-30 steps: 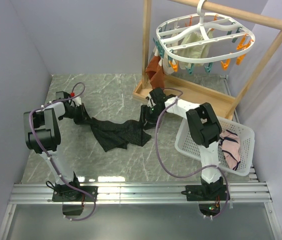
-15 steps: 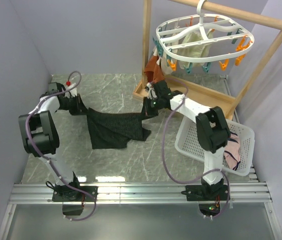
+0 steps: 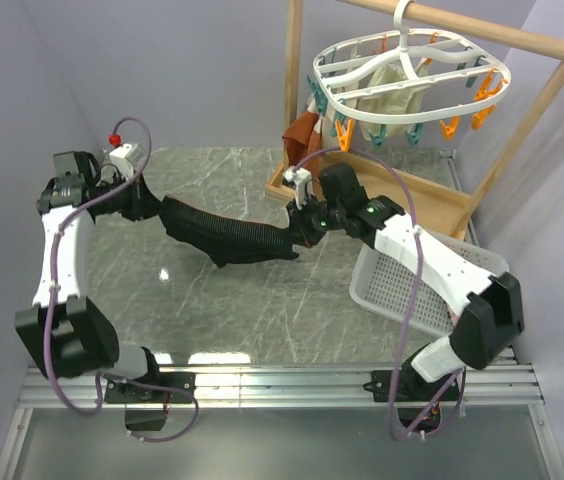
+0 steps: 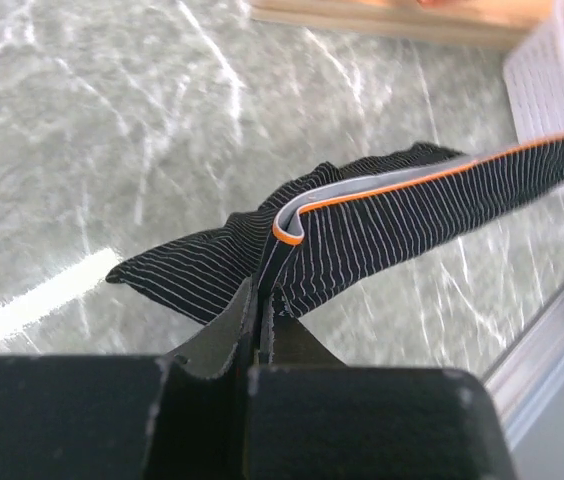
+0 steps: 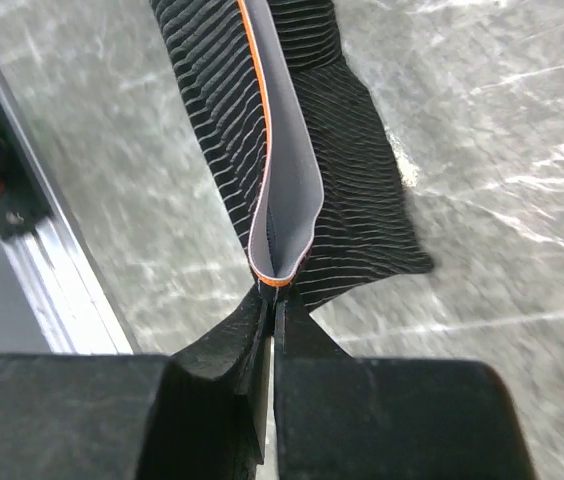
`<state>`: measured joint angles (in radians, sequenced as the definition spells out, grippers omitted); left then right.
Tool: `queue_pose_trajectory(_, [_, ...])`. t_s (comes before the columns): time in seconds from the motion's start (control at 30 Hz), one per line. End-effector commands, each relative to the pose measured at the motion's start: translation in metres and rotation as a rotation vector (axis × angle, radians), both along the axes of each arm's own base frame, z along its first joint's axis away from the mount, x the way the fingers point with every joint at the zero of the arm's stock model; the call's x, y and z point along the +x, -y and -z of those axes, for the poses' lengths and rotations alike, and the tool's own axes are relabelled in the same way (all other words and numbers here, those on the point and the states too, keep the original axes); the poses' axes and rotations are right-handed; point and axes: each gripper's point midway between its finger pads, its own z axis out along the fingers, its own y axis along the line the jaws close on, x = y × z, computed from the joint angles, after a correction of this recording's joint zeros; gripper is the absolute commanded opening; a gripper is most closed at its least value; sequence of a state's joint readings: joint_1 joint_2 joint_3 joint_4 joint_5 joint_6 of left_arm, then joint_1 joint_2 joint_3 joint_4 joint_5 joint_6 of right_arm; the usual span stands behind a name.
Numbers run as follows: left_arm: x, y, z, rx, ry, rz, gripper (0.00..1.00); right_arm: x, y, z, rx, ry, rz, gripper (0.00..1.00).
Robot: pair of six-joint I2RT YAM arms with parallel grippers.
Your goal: Clip the underwear to the hanger
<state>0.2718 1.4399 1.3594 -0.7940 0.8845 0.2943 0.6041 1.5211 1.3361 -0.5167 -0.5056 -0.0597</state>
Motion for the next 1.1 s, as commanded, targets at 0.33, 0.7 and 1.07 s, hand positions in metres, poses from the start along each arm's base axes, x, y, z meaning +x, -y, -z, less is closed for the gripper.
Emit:
queue_pose_trajectory(0.33, [-0.138, 0.038, -0.063, 0.163, 0.337, 0.119, 0.00, -0.087, 0.044, -0.072, 0.030, 0.338, -0.104, 0.00])
queue_pose_trajectory(0.7, [-0.081, -0.008, 0.024, 0.191, 0.005, -0.124, 0.08, -0.028, 0.011, 0.013, -0.108, 0.222, -0.018, 0.00])
queue_pose_trajectory(1.07, [0.008, -0.010, 0.149, 0.157, -0.261, -0.122, 0.17, 0.071, -0.018, 0.142, -0.328, -0.034, 0.219, 0.00])
